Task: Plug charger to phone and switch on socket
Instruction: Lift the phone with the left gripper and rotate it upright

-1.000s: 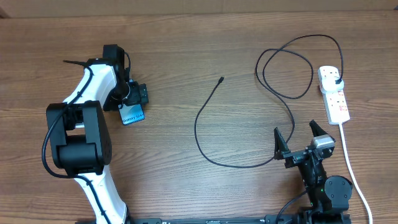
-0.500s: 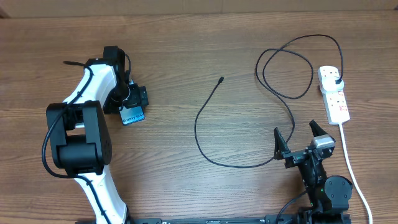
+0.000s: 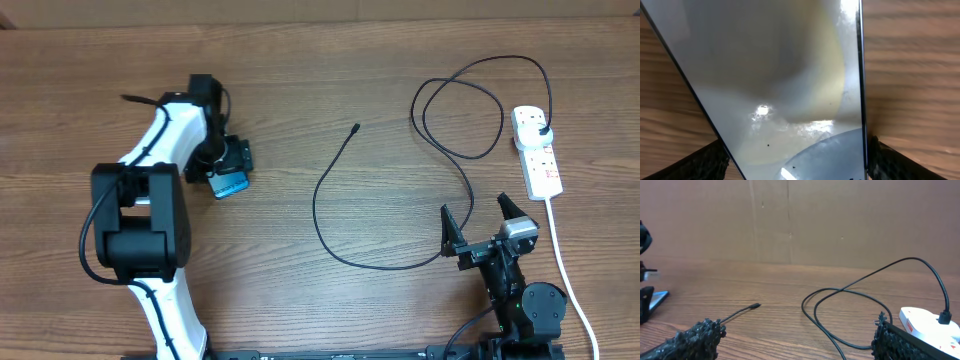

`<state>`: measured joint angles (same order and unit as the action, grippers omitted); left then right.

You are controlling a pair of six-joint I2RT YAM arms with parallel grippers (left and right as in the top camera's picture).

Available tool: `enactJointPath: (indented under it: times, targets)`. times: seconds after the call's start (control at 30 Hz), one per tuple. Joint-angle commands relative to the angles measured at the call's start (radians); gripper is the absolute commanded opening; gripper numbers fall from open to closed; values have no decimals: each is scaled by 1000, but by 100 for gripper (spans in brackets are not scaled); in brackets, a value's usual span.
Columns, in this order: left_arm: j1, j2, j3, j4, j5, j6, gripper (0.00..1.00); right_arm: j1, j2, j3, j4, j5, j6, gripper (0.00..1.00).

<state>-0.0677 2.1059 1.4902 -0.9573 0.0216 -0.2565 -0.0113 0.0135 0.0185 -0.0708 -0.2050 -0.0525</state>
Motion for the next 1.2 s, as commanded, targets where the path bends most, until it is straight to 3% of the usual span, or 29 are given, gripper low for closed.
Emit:
enactJointPath:
  times: [0.0,0.3,0.67,1.0,1.17]
  targets:
    - [-40,17,17,-5,16,-4,88,8,-10,-11,5,3,4,100]
    - [-66,17,17,-5,19,-40,86,8,-10,-11,5,3,4,100]
    - [-60,19,17,127,-74,-84,99,8,-10,-11,5,3,4,100]
    - [-48,76,17,116,-70,-89,92,8,-10,-11,5,3,4,100]
    - [-49,78,17,118,-31,-89,82,8,-10,-11,5,3,4,100]
